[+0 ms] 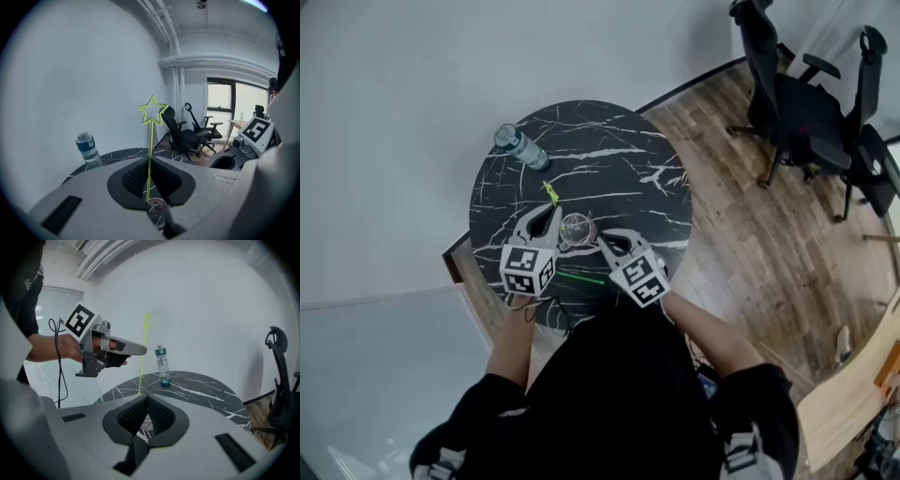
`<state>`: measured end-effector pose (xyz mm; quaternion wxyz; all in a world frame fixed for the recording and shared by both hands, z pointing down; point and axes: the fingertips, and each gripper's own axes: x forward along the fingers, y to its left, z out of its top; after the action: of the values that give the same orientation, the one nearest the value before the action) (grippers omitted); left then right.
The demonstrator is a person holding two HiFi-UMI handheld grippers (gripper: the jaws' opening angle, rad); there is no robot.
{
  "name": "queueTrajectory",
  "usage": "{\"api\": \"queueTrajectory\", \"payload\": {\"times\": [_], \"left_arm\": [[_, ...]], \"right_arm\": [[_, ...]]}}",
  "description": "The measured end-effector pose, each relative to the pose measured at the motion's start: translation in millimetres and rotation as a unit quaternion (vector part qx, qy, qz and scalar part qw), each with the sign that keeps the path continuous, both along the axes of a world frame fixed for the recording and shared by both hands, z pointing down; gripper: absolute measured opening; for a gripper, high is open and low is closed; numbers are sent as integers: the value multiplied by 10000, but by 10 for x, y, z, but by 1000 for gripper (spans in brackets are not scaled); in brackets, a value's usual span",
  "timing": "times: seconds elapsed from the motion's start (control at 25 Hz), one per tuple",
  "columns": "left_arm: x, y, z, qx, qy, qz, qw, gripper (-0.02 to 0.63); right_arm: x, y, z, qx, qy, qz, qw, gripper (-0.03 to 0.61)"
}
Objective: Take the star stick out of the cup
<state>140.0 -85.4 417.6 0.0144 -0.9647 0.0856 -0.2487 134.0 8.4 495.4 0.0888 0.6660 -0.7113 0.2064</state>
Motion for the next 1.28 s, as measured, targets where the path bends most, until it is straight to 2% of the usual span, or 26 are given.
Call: {"api": "queueTrajectory", "payload": {"times": [0.4,0.84,1.04,1.28], "left_arm": [[-683,-235,-112,-428,338,-895,9945,12],[-1394,-389,48,-663,257,-1738,9822,12],[-1636,-389,249,-1149,206,-2070,9714,12],[-1878,-321,595,-1568,-78,-2431,9572,12]], "right_arm": [[-486,-338,-204,134,193,-791,9966,-3],[-1079,-613,-105,-23,184,-1705,9852,-3],[-1271,-670,-2,-122,85,-1982,9800,-3],[-1424,-708,143,-306,-28,-2216,9747,-3]]}}
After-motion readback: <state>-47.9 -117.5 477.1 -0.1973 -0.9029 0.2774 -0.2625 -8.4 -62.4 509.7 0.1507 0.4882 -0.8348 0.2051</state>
